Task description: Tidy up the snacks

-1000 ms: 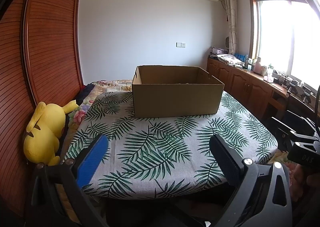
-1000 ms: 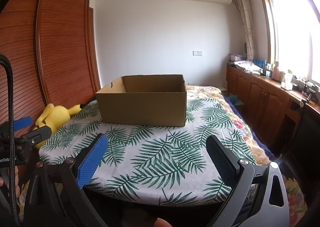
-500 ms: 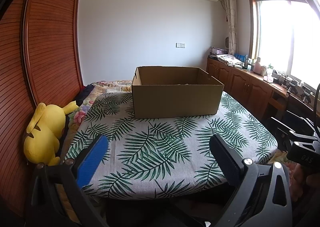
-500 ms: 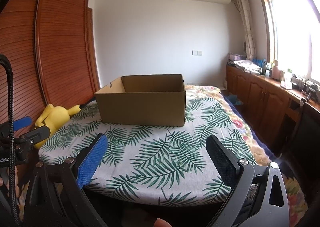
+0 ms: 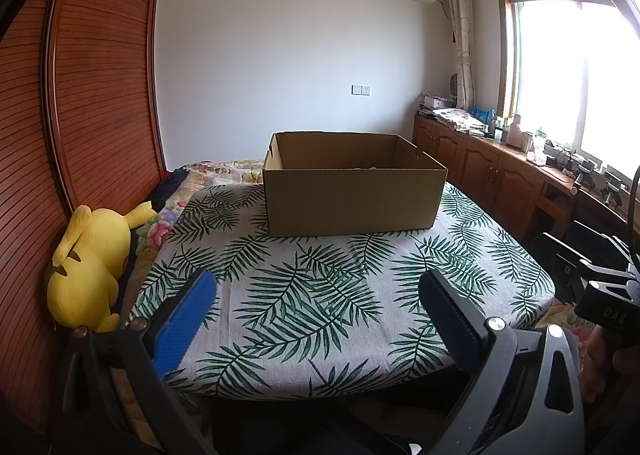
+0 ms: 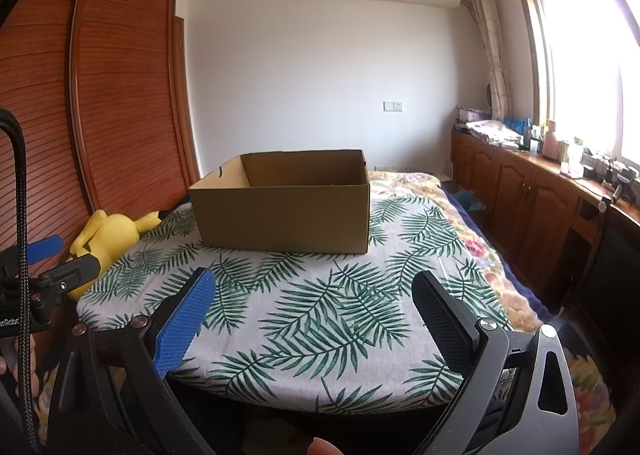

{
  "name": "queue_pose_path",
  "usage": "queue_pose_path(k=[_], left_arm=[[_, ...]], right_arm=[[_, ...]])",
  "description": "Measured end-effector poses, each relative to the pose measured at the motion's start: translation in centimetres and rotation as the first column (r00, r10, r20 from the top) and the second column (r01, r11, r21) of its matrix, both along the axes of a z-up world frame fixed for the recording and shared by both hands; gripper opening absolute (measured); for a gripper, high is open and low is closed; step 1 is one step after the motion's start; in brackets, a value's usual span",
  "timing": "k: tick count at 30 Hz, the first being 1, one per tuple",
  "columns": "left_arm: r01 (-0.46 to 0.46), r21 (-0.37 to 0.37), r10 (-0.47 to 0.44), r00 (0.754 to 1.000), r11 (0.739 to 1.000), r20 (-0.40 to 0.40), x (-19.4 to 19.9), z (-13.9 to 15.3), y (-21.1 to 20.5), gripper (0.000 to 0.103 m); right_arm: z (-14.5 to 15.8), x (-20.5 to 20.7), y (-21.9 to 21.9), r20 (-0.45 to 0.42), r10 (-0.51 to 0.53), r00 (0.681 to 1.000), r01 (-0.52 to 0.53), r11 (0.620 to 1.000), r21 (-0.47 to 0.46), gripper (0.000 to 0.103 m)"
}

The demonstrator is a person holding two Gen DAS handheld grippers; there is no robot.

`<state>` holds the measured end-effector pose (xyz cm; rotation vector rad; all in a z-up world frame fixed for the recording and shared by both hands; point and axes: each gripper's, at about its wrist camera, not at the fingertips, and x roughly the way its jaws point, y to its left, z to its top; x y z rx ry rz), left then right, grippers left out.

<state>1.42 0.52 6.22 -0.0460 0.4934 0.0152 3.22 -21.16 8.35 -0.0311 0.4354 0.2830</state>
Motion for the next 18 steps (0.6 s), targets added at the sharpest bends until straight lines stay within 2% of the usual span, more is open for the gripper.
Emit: queue_pose_path(k=[18], left_arm=[[0.0, -0.004, 0.0, 1.0, 1.0, -0.005, 0.06, -0.39, 0.05, 0.102]], right_arm=[[-0.03, -0.04, -0.04, -0.002, -0.001, 1.0, 0.001, 1.0, 0.004, 0.1]])
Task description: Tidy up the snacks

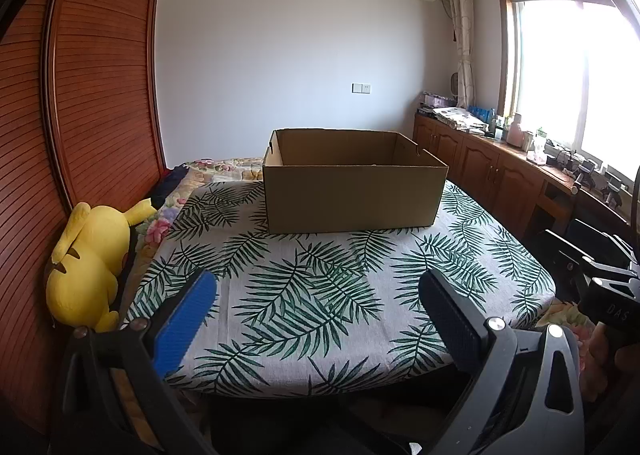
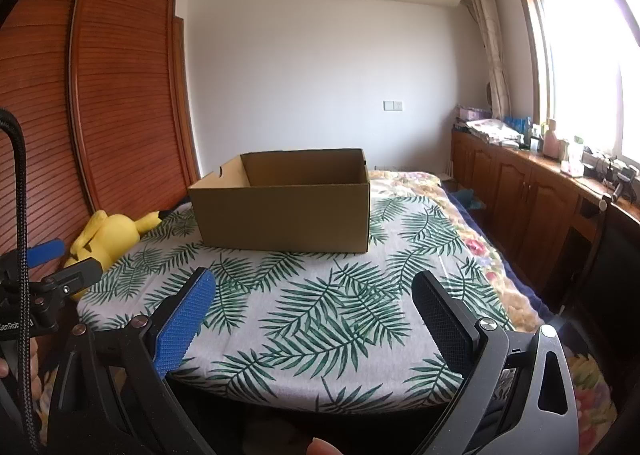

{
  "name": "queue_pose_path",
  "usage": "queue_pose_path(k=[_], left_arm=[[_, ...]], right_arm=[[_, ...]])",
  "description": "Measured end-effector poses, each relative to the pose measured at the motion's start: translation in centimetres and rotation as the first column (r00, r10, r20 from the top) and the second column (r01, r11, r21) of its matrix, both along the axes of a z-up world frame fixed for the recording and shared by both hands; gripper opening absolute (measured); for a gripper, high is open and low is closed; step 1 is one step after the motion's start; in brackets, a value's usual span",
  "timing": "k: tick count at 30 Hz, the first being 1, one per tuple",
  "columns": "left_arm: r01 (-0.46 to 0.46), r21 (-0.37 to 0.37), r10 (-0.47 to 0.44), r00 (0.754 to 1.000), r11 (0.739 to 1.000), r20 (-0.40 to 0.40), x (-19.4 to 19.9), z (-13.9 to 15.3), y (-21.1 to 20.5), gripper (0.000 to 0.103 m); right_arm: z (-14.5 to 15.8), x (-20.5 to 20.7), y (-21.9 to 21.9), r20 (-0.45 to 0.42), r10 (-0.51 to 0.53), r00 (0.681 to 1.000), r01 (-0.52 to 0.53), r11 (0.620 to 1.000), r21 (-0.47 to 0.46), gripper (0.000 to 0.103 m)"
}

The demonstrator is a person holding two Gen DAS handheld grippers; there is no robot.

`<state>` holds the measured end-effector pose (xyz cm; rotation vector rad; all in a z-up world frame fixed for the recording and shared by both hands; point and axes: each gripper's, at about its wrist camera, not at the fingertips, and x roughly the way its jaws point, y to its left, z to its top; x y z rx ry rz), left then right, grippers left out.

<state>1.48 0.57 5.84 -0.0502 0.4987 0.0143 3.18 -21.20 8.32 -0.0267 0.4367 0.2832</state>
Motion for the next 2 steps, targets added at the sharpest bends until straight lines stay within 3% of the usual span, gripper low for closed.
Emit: queue_pose_path(k=[2], left_arm=[[-0.001, 0.0, 0.001, 1.0, 1.0, -0.001, 0.01, -0.05, 0.02, 0.102]], right_arm=[[0.05, 0.0, -0.03, 0.001, -0.001, 1.0, 0.001, 1.0, -0.001, 0.1]])
